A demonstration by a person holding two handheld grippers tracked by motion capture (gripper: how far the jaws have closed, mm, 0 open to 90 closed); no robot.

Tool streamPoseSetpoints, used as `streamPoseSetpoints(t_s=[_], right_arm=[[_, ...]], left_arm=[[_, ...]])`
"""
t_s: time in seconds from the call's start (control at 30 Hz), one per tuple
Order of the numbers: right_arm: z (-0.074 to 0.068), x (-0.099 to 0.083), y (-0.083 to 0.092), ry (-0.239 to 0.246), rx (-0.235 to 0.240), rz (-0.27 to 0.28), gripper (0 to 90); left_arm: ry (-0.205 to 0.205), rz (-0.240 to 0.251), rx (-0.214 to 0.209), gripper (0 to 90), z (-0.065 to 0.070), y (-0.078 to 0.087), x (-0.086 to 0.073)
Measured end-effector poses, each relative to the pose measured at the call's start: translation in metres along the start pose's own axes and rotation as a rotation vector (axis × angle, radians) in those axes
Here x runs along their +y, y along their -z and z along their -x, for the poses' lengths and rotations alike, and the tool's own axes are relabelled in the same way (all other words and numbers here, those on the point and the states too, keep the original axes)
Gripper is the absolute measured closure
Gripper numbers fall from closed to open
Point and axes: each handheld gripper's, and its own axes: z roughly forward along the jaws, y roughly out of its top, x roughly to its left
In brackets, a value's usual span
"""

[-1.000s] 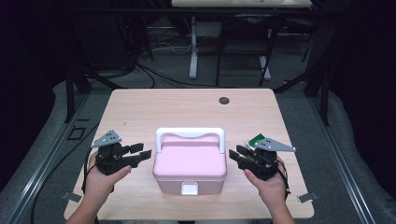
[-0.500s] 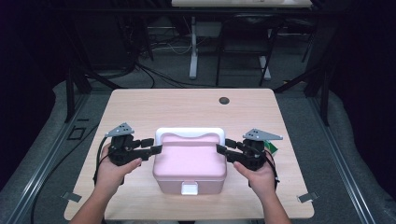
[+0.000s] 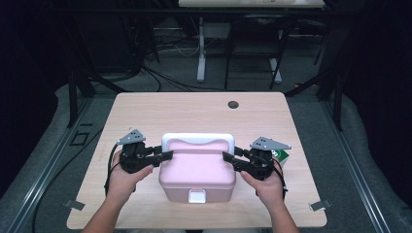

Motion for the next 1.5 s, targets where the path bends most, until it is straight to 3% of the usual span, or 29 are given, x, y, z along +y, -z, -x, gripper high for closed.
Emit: streamPoseSetpoints(t_s=[0.2,0.37,0.47,0.63,1.1,1.23,1.3,1.5], right_arm=[[-0.003,-0.003,0.006,0.051,0.000,0.016,65.5],[-0.005,-0.008,0.005,0.100,-0.013,0.034,66.3],[-0.005,-0.009,0.006,0.088,-0.006,0.041,67.1],[-0.006,-0.011,0.008,0.080,-0.016,0.049,72.3],[-0.014,-0.011,0.010,0.121,-0.032,0.032,74.1],[-0.014,-0.011,0.009,0.116,-0.034,0.044,74.2],[-0.014,-0.009,0.010,0.109,-0.034,0.025,74.2],[-0.013,-0.003,0.010,0.084,-0.028,0.069,74.3]], left_arm=[[-0.053,0.009,0.042,71.0,0.007,0.005,-0.002],[-0.074,0.014,0.036,73.1,0.009,0.008,-0.006],[-0.066,0.019,0.022,72.9,0.009,0.009,-0.008],[-0.073,0.022,0.034,72.8,0.012,0.010,-0.009],[-0.080,0.000,0.040,73.5,0.014,0.015,-0.009],[-0.077,-0.002,0.037,73.7,0.013,0.015,-0.008],[-0.072,-0.001,0.035,73.6,0.012,0.015,-0.008],[-0.044,0.025,0.007,72.3,0.008,0.018,0.000]])
